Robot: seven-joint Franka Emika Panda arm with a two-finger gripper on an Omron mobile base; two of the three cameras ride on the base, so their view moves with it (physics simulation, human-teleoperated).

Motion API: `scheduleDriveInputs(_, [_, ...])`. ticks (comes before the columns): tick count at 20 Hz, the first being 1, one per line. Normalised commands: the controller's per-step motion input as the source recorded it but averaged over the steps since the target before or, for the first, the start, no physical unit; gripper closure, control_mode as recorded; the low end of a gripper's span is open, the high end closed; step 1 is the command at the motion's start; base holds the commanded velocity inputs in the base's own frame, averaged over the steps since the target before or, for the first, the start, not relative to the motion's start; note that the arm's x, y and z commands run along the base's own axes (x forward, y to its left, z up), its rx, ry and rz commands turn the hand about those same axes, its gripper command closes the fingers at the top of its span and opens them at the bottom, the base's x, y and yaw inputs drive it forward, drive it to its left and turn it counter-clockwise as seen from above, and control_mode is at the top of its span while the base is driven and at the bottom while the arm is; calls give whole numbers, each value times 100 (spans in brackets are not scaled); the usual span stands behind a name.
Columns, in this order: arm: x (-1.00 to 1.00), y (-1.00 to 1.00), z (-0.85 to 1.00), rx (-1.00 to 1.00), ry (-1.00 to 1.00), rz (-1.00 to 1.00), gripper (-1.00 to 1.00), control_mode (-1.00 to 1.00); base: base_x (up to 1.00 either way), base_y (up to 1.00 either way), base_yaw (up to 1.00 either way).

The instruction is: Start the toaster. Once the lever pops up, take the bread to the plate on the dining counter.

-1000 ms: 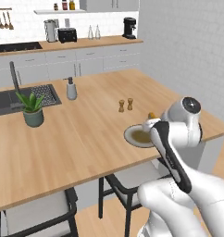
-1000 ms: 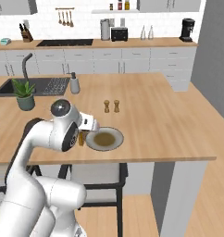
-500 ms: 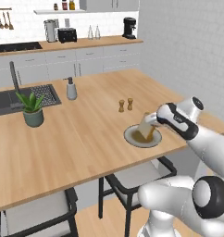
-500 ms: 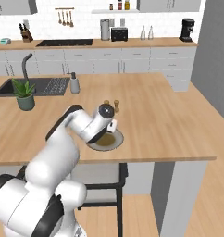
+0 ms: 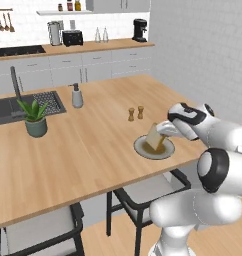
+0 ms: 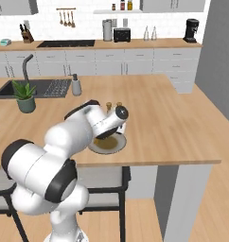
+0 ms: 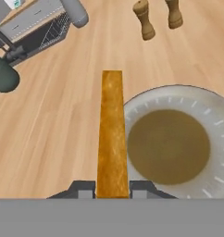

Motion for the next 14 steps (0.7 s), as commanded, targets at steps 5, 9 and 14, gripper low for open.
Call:
scheduleDriveInputs(5, [2,0,-44,0,5,0,100,-100,0,0,0])
scheduleDriveInputs(9, [1,-3,-19,0,4,0,100,-100,0,0,0])
scheduleDriveInputs(14, [19,-2,0,0,1,0,100,-100,0,0,0])
